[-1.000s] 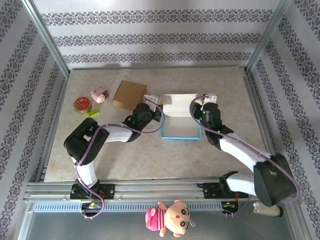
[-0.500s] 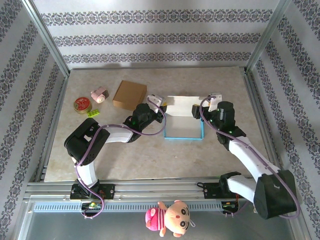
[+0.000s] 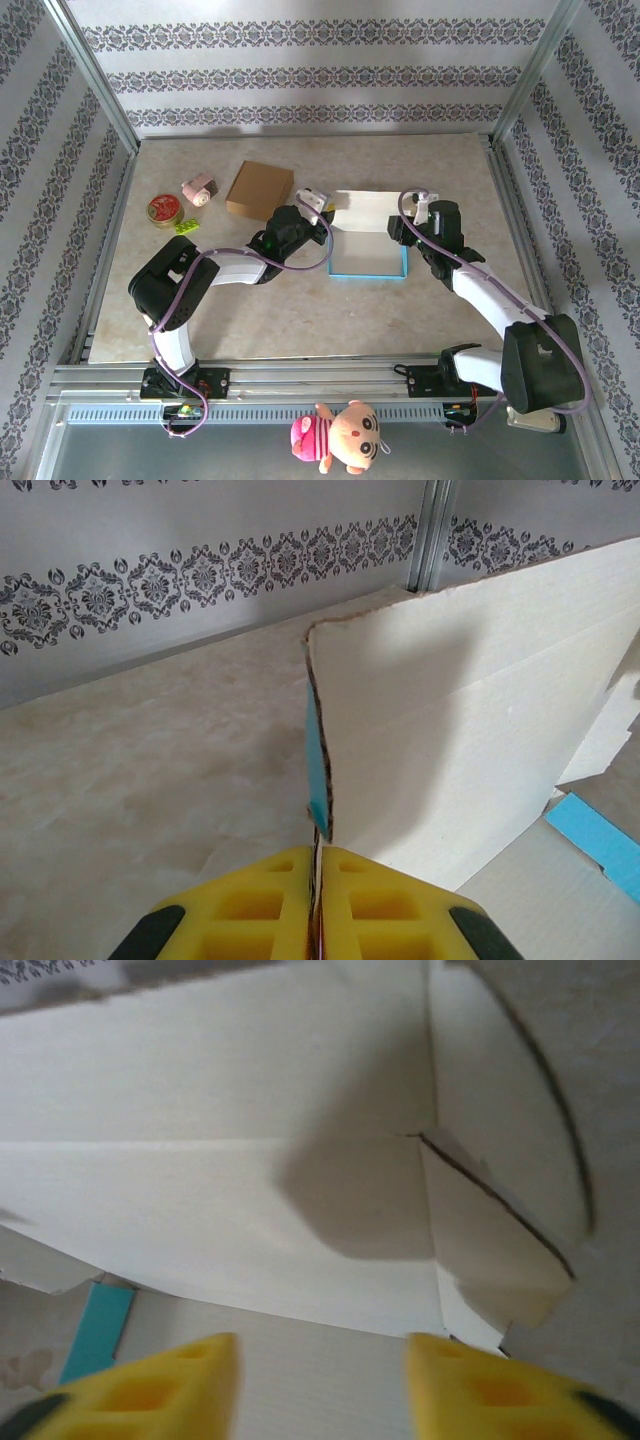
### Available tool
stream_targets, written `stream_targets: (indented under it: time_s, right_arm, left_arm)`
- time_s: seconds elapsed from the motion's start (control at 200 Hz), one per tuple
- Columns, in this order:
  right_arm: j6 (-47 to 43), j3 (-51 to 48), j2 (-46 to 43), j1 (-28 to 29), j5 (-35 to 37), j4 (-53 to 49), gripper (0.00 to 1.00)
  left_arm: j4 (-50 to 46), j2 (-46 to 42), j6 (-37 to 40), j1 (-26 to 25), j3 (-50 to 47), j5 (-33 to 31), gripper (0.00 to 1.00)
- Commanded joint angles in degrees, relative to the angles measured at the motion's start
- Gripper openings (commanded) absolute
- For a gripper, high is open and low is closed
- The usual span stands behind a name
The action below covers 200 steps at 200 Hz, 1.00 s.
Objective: Fold the paper box
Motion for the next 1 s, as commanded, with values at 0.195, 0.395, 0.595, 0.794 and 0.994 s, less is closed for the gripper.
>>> stream_targets:
  time_s: [0.195,0.395,0.595,0.794,0.994]
  right_arm:
    - [-11.01,1.13,-6.69,-2.00,6.51,-0.20,0.92]
    - [-27.62,8.06,-0.17,-4.27,-7.58,-6.44,0.91]
    - [-41.56,17.75,7.58,-5.06,-14.19,-15.87,0.84]
    - [-59.38,27.33,9.88,-4.96,-15.76,-20.85,0.86]
    - [-84.07,40.59,18.06,-2.16,-19.83,-40.48,0.84]
  left_arm:
    - [-13.31,-4.45,6.11,-0.47,6.21,1.76,0.46]
    - [-33.19,-10.64,6.62,0.23,11.82,4.03,0.60]
    - [-56.91,-16.52,6.98,2.86,19.49,9.42,0.64]
    - [-68.77,-24.07,3.97,5.61,19.99,10.06,0.73]
    - [-69.64,-30.02,1.53,6.27,15.41,8.95,0.86]
